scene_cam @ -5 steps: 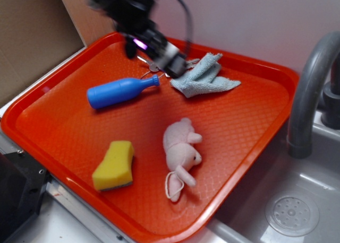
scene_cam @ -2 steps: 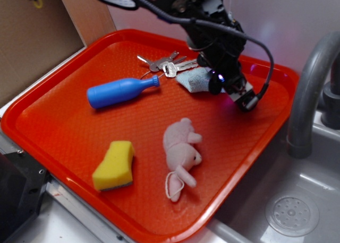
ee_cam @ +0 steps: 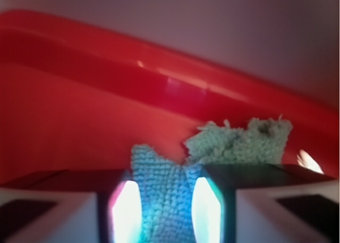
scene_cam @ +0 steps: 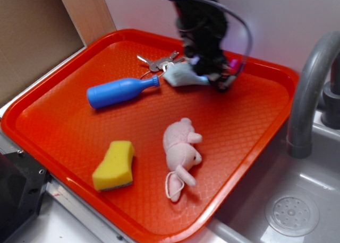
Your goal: Grab the blue cloth.
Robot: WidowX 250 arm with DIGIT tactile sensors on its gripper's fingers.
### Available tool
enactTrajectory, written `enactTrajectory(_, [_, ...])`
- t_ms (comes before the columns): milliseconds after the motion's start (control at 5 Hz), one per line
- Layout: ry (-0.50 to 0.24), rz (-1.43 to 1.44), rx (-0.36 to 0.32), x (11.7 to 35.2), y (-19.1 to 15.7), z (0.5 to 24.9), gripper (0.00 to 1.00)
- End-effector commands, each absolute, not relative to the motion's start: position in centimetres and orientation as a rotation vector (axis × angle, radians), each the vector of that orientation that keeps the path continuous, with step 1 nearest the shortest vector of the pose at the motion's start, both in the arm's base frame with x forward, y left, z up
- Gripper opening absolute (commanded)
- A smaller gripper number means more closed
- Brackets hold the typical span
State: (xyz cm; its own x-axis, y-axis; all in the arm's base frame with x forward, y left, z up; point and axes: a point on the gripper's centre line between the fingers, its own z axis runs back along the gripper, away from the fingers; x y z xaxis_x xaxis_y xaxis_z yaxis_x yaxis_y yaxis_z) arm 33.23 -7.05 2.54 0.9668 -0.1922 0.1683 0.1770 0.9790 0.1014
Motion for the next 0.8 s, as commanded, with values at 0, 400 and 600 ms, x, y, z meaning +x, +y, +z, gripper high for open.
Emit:
enactTrajectory(0, [-0.266,-0.109,0.009,30.3,-4.1,9.2,1.0])
enactTrajectory(400, [-0.284,-0.366,0.07,28.9,-4.8,8.8,1.0])
enactTrajectory(600, [-0.254,-0.473,0.121,28.0,-4.8,6.6,1.0])
